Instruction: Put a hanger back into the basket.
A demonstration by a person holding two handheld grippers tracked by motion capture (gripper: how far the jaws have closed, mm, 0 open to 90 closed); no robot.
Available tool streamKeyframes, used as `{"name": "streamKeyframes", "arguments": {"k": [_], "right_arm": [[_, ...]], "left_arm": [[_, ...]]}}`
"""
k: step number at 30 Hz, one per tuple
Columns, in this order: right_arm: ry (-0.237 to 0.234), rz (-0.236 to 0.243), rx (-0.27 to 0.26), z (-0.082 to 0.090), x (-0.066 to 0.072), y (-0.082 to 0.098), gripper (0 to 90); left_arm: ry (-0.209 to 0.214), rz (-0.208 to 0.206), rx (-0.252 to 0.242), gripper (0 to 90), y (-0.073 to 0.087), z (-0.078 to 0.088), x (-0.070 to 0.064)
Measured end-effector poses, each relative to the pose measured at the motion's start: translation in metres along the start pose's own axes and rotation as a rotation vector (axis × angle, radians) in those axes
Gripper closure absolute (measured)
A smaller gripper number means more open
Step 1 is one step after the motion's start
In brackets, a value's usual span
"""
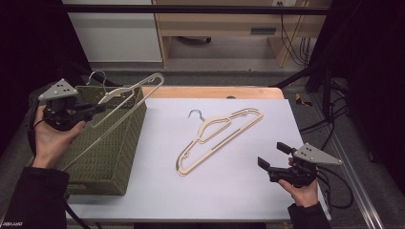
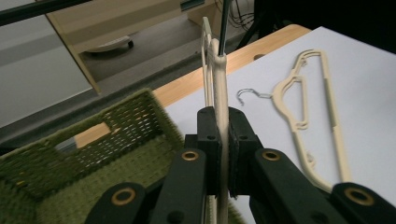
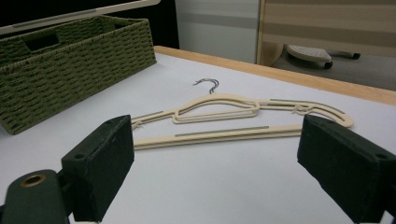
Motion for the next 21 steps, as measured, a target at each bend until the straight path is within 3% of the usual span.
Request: {"name": "streamKeyframes", "arguments": {"k": [3,9,15,21], "right_arm": [[0.001,0.0,-0.003,0.0,0.0,-0.001,11.2],[0.006,-0.001,-0.007,0.001,-0.002,-0.001,11.2],[0.007,0.001,-0.002,0.0,-0.002,0.0,11.1],[0.01,0.001,-0.006,0.001,-0.003,-0.001,11.0]], "left_arm": [[-0.011,0.003,0.004,85.6,0.015,0.001,0.018],[-0.036,0.036,0.02,85.6,0.037,0.003,0.04],[-0.051,0.059,0.027,85.6,0.054,0.005,0.05],[-0.08,0.037,0.057,85.6,0.07,0.005,0.059]]}}
Point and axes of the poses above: each handheld gripper's, and its own axes: z roughly backward along the jaws, y roughly out of its underside, x roughly to its left, the point moved 8 cm from there along -z, roughly forward along the jaws, and after that the axes turned 12 degrees about -z, right-handed, at the moved point
